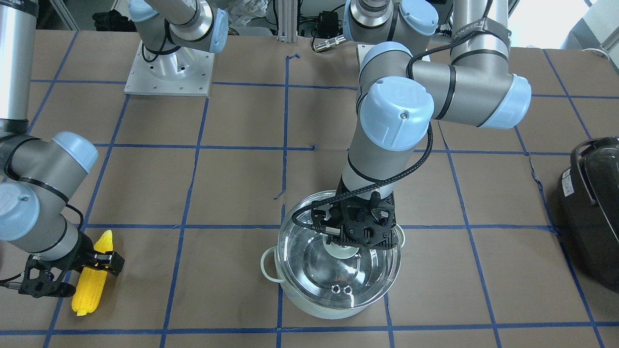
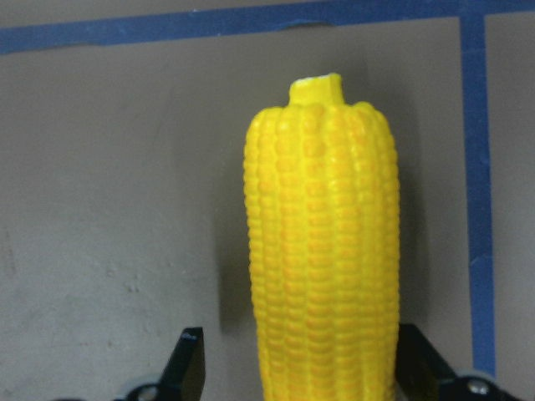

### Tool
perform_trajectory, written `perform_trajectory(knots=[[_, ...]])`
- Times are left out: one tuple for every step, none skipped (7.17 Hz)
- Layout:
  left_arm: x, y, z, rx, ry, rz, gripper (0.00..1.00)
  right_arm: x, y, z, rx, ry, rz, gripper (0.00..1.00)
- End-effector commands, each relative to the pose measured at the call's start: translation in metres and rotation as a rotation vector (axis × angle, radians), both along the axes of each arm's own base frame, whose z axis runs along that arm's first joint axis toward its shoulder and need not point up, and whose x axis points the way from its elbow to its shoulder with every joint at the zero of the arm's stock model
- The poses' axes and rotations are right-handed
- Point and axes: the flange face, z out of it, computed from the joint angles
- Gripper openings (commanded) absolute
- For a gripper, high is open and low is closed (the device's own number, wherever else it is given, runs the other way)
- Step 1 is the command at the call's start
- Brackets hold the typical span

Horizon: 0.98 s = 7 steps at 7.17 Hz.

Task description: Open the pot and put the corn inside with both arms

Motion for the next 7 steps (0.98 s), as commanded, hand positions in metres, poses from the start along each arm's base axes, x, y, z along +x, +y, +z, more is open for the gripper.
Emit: perform_trajectory(knots=[[0.073, -0.007, 0.024, 0.026, -0.018, 0.035, 0.13, 0.001, 0.003, -0.004, 0.007, 0.0, 0.008, 0.36], [0.129, -0.011, 0.032, 0.025, -0.034, 0.008, 0.13, -0.001, 0.001, -0.001, -0.002, 0.005, 0.005, 0.12], [0.175, -0.013, 0.031, 0.038, -0.043, 0.004, 0.13, -0.003, -0.002, 0.008, -0.016, 0.018, 0.0, 0.01], [0.223, -0.011, 0.013, 0.062, -0.05, -0.045, 0.12, -0.005, -0.008, 0.031, -0.047, 0.031, -0.011, 0.0], [0.262, -0.006, -0.005, 0.086, -0.051, -0.064, 0.11, 0.011, -0.013, 0.064, -0.083, 0.028, 0.026, 0.0], [0.29, -0.002, -0.02, 0.085, -0.059, -0.105, 0.1, 0.071, -0.019, 0.1, -0.124, 0.021, 0.112, 0.0], [0.301, 0.001, -0.048, 0.086, -0.061, -0.105, 0.07, 0.141, -0.024, 0.134, -0.165, 0.017, 0.204, 0.0]])
